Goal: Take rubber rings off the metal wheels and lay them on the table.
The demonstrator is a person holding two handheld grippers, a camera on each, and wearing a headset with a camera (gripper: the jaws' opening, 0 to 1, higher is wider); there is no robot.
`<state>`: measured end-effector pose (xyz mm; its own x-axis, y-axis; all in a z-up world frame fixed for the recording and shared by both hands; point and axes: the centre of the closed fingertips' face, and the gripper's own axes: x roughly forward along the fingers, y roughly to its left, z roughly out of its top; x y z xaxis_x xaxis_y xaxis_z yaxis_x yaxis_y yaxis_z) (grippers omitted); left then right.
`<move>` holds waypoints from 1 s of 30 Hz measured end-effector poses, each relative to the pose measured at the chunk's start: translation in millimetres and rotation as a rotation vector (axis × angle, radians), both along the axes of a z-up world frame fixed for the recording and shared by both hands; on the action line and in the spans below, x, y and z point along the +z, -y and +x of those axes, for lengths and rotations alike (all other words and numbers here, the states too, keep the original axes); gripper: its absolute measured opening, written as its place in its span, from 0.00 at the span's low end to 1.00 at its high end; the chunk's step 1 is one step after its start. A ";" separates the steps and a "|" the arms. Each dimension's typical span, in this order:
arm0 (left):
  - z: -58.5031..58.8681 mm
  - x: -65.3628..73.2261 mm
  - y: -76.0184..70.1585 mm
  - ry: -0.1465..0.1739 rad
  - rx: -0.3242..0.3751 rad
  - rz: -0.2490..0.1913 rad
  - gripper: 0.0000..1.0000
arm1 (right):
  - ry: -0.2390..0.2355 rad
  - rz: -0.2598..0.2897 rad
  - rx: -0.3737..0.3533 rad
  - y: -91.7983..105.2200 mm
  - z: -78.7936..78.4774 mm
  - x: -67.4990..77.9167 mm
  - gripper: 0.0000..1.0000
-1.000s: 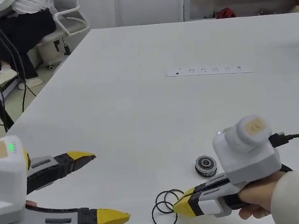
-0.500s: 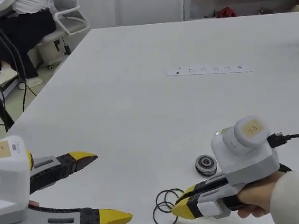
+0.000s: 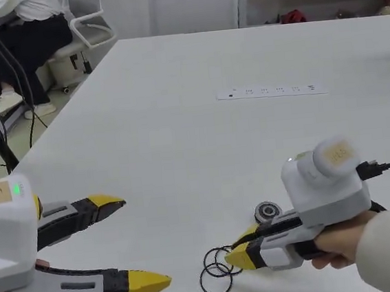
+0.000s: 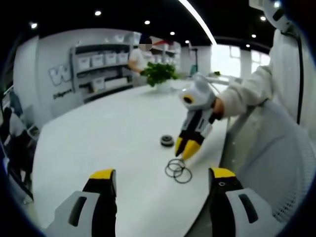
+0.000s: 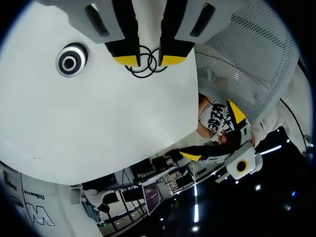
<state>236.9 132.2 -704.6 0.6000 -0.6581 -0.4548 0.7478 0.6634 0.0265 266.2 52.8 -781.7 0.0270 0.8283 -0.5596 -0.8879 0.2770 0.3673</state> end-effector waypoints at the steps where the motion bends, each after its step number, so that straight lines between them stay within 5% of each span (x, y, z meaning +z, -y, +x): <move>1: 0.1 1.1 -0.2 0.002 -0.001 0.002 0.77 | 0.007 0.005 -0.005 0.5 2.3 2.5 0.12; 17: 8.0 34.8 8.7 0.060 -0.037 0.039 0.83 | 0.096 0.070 -0.129 20.8 42.4 34.1 0.13; 21: 10.6 53.6 16.8 0.086 -0.065 0.011 0.83 | 0.107 0.087 -0.170 28.3 52.9 39.9 0.13; 30: 20.5 71.0 33.8 0.133 -0.140 0.048 0.83 | 0.140 0.112 -0.274 48.9 75.4 50.6 0.14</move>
